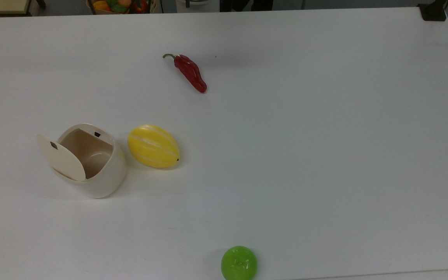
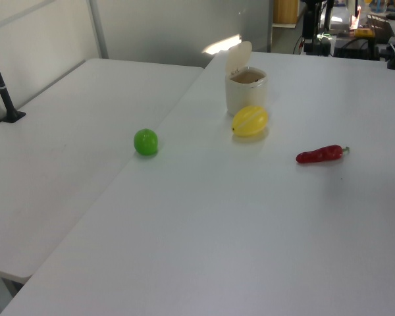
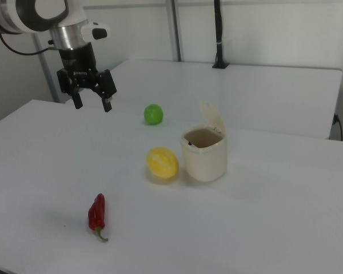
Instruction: Close garbage bin
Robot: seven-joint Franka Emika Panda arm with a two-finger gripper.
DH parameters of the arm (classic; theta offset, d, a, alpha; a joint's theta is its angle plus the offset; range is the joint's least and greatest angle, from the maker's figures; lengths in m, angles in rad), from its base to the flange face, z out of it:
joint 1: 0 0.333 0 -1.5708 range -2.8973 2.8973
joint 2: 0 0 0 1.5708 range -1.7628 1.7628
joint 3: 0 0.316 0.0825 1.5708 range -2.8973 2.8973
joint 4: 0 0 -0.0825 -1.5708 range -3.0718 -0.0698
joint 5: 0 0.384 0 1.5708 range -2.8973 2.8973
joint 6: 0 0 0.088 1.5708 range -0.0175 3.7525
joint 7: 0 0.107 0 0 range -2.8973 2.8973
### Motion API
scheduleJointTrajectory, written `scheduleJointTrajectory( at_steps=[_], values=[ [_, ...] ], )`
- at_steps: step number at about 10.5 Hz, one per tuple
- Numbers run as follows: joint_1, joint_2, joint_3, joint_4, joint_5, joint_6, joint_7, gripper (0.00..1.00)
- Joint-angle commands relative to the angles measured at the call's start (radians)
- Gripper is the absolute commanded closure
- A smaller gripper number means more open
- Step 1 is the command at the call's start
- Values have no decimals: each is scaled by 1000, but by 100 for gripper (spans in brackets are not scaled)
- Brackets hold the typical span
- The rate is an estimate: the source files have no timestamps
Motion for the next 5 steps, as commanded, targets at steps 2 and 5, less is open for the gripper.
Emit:
scheduleJointTrajectory(
  at_steps=[2,5],
  values=[
    [-1,-11,-7,-11,4,-19,-8,0],
    [-1,-3,-7,-10,4,-17,-8,0]
  ],
)
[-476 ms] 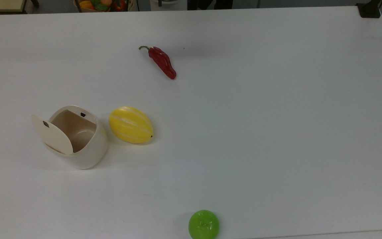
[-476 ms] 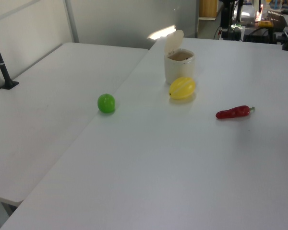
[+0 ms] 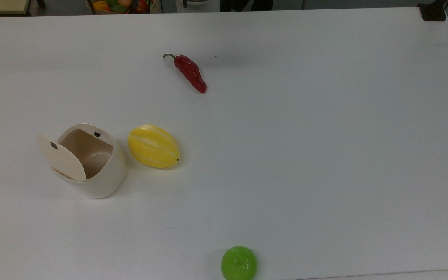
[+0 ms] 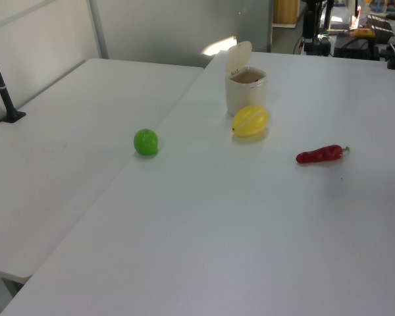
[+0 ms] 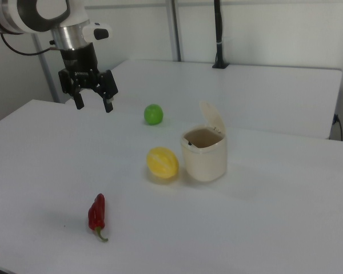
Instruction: Close garbage bin
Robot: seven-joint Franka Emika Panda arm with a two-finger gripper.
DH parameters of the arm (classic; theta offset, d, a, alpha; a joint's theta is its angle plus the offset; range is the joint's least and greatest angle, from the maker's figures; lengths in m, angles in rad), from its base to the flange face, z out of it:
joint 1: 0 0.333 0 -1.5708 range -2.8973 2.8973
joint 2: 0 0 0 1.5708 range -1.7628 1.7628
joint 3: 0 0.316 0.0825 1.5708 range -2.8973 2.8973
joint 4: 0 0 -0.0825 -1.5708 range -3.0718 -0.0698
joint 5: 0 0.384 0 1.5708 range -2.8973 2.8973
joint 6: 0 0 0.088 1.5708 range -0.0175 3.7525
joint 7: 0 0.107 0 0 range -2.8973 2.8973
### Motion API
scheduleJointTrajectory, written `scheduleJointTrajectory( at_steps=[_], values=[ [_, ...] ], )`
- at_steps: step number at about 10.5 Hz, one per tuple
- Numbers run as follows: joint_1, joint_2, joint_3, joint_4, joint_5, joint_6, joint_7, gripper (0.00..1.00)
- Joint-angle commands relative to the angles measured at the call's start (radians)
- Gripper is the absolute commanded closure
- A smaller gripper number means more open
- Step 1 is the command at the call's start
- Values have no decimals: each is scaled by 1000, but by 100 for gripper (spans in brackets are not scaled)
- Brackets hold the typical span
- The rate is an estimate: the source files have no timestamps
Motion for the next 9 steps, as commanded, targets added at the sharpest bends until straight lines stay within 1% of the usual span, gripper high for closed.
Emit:
scheduleJointTrajectory(
  at_steps=[1,2,3,4,5,6,7,9],
  values=[
    [2,-1,-4,-8,4,-16,-8,0],
    [4,-1,-4,-8,4,-17,-8,0],
    [8,-1,-4,-10,4,-17,-8,3],
    [8,-1,-4,-11,6,-17,-13,22],
    [5,-1,-4,-10,13,-16,-19,61],
    [10,-1,-4,-11,13,-17,-13,90],
    [10,1,-4,-11,13,-19,-9,100],
    [11,1,-4,-11,12,-20,-12,100]
  ],
)
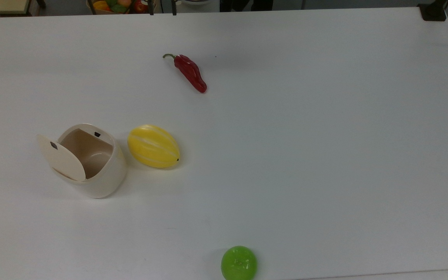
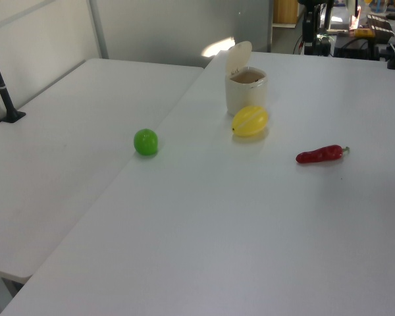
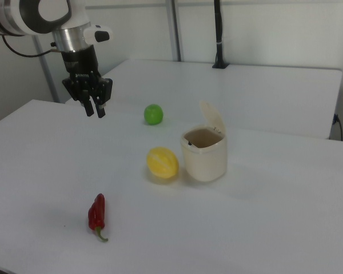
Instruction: Close garbage bin
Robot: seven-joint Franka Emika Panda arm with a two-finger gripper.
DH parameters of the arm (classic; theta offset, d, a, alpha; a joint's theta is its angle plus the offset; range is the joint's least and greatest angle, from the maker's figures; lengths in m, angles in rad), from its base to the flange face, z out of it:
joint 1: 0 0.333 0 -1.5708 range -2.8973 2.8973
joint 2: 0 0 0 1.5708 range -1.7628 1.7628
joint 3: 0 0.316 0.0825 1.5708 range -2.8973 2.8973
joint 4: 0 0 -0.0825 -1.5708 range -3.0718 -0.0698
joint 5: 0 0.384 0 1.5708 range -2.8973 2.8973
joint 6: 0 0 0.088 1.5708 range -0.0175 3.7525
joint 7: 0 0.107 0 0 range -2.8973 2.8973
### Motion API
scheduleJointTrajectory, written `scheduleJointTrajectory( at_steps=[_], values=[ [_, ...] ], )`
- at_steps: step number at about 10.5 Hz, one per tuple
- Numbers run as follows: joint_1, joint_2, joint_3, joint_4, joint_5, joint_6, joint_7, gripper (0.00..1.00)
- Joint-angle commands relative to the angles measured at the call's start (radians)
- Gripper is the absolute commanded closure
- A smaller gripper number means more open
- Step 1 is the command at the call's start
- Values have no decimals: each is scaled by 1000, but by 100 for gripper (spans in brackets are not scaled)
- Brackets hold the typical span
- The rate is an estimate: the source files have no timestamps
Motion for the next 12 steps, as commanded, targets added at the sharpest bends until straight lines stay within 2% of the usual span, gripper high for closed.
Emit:
scheduleJointTrajectory(
  at_steps=[1,4,6,7,12],
  values=[
    [7,-9,-5,-10,11,-20,-8,100],
    [3,-5,-5,-7,11,-10,-7,100],
    [-6,41,-6,34,11,35,4,100],
    [-12,66,-11,42,9,77,52,100],
    [-100,156,-11,46,6,462,191,100]
  ],
)
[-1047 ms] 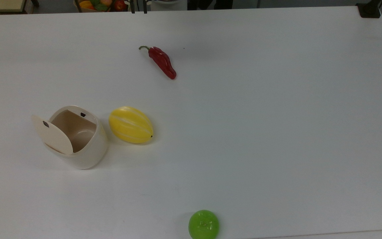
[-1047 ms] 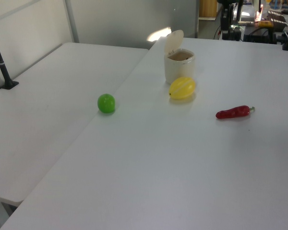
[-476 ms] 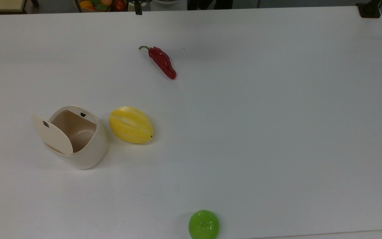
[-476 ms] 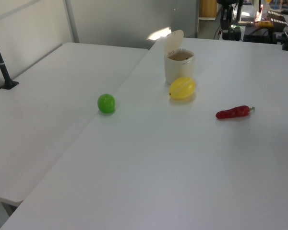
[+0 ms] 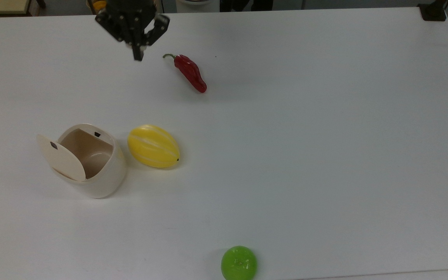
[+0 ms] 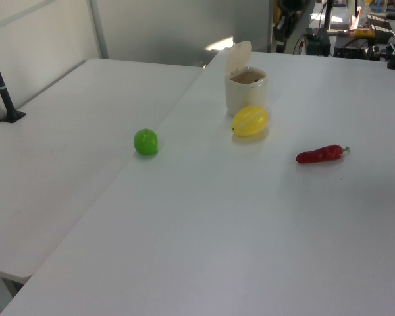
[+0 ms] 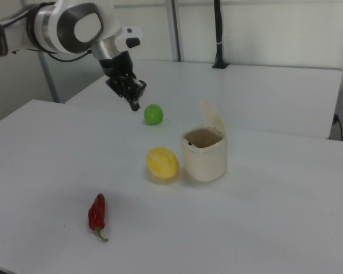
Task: Close garbage bin
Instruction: 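Move the gripper over the open lid of the cream bin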
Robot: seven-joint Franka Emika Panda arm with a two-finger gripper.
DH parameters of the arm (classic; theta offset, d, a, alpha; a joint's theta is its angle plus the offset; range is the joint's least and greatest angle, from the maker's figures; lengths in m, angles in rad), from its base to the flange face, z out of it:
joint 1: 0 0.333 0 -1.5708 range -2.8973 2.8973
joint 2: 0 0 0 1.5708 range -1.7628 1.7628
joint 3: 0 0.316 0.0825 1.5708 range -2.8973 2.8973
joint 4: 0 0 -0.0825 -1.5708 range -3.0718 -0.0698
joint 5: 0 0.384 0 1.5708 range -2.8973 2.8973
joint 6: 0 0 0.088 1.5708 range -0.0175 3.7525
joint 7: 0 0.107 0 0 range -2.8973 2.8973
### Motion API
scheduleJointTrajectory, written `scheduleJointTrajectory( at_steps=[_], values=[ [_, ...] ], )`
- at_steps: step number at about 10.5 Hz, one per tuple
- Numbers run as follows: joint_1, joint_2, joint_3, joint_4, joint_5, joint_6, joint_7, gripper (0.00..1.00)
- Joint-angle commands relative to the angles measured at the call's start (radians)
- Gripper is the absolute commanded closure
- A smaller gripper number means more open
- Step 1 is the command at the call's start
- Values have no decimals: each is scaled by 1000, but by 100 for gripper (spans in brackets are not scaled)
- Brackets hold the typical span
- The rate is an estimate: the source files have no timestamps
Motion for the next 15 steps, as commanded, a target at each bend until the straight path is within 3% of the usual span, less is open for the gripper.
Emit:
scheduleJointTrajectory(
  at_steps=[1,9,15],
  values=[
    [-50,59,-3,25,6,200,75,100],
    [-167,203,-3,23,-1,793,210,100],
    [-184,290,-4,17,-6,928,211,100]
  ],
)
